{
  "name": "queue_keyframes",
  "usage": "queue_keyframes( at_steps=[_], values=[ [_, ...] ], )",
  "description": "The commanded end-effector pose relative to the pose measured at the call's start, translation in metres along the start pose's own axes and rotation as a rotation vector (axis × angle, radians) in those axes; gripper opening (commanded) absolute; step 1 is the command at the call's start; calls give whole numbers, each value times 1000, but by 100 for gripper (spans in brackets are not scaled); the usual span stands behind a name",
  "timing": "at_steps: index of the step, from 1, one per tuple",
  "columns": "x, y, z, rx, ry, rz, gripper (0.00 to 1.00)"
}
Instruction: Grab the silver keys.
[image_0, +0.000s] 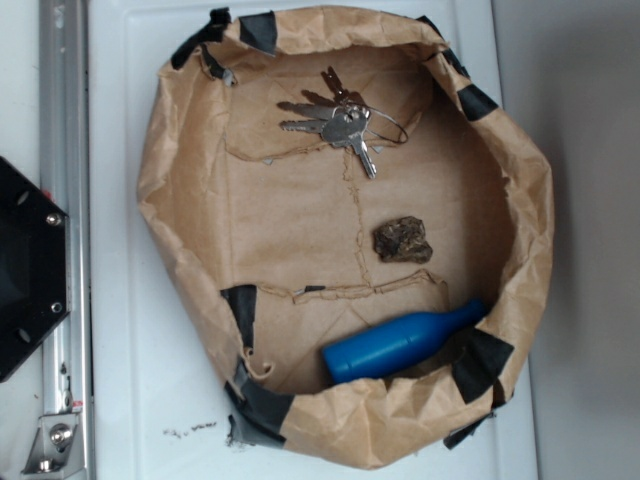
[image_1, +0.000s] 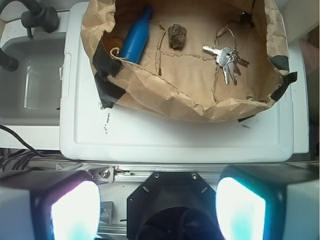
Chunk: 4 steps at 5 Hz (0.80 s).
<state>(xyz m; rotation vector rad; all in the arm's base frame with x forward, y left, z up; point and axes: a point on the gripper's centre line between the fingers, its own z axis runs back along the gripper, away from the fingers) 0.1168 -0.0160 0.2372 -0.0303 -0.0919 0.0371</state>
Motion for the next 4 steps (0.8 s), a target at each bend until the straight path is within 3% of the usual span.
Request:
queue_keyframes(
  at_steps=[1,2,3,4],
  values=[
    [0,0,0,0,0,0,100],
    [46,1,-1,6,-97,30,100],
    [86,4,-10,22,-145,71,100],
    [105,13,-23,3,-149,66,100]
  ],
)
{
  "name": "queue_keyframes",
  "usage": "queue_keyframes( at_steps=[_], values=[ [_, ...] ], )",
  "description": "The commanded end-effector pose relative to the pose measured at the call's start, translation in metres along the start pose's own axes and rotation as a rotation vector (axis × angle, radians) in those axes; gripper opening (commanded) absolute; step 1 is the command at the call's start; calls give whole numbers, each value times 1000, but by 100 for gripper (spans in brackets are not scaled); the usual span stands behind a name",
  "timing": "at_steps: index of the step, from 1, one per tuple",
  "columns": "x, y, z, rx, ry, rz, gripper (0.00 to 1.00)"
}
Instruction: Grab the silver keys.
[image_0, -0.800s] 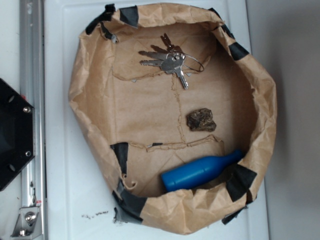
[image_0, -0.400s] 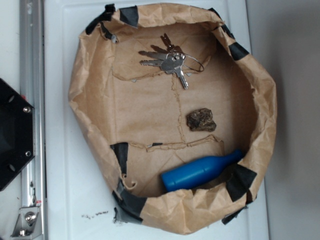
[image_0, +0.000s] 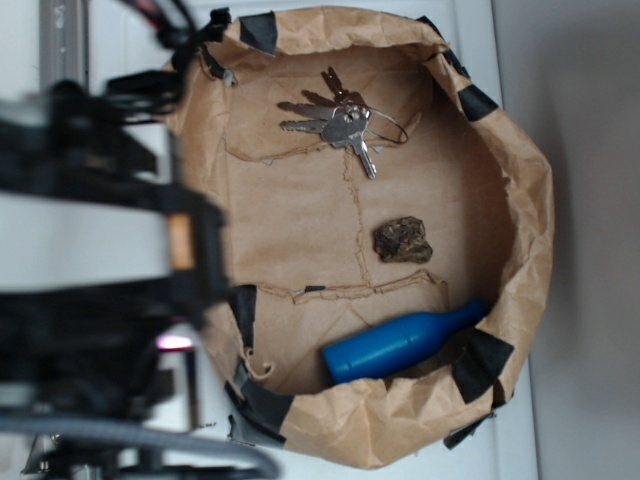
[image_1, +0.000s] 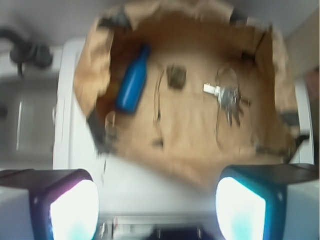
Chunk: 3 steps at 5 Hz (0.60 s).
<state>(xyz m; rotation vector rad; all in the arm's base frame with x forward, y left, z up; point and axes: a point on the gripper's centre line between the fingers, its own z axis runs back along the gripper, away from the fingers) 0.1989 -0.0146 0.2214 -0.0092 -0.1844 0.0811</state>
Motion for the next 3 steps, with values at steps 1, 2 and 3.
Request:
queue_keyframes(
  at_steps=[1,2,3],
  values=[
    [26,26,-23,-24,-109,-101,100],
    [31,40,-44,-2,-95,-148,100],
    [42,51,-77,45,-69,-152,100]
  ],
)
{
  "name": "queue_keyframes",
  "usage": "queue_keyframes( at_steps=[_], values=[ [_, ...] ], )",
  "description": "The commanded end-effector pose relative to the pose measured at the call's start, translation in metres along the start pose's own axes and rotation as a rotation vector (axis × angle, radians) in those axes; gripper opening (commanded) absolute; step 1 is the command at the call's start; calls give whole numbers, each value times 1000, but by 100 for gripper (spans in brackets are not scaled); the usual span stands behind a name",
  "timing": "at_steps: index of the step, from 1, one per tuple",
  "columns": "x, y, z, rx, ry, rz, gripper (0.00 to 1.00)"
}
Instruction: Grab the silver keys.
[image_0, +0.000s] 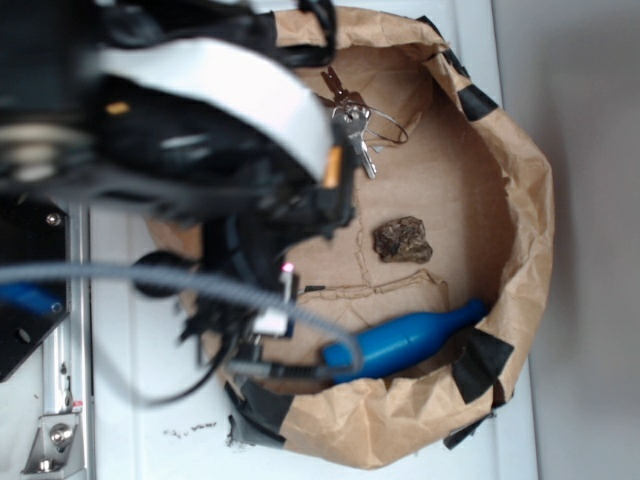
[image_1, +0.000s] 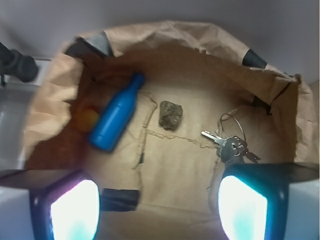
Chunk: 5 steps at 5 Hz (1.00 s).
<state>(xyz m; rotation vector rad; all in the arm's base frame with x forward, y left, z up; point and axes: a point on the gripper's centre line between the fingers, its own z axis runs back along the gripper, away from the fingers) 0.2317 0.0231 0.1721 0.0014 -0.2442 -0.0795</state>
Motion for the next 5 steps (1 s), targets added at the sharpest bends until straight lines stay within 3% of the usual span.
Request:
queue_keyframes(
  at_steps=[1,3,4,5],
  values=[
    [19,16,-51,92,-5,-38,100],
    [22,20,-61,197,-94,-92,100],
    [25,25,-67,305,-173,-72,100],
    [29,27,-73,348,-187,-61,100]
  ],
)
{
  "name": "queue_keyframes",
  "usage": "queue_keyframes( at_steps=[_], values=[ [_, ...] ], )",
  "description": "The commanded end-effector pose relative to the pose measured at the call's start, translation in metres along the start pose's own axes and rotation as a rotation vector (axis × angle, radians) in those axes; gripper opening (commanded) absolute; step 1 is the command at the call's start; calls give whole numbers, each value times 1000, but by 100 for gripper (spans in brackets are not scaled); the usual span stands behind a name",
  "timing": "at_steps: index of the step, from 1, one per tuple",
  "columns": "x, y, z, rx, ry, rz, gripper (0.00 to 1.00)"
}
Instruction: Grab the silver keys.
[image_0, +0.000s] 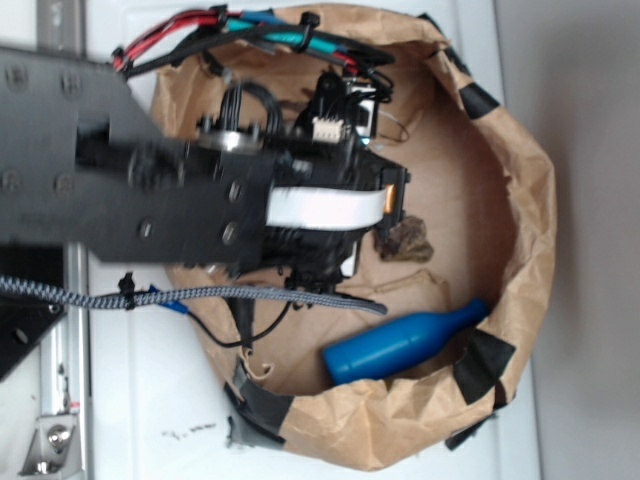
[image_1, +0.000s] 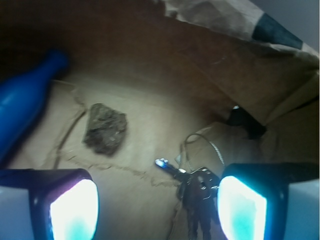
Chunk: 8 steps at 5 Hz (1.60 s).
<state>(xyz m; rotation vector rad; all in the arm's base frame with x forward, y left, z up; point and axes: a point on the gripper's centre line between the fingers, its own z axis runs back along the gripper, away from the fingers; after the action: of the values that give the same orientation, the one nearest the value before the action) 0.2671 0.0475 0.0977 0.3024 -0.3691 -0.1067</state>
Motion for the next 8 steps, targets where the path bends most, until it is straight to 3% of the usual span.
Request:
queue_keyframes(
  at_steps=[1,5,6,7,8],
  values=[
    [15,3,5,52,-70,11,100],
    [15,3,5,52,-70,11,100],
    [15,14,-15,63,61,-97,100],
    [17,18,-20,44,152,-159,100],
    [21,29,-25,29,182,-182,100]
  ],
)
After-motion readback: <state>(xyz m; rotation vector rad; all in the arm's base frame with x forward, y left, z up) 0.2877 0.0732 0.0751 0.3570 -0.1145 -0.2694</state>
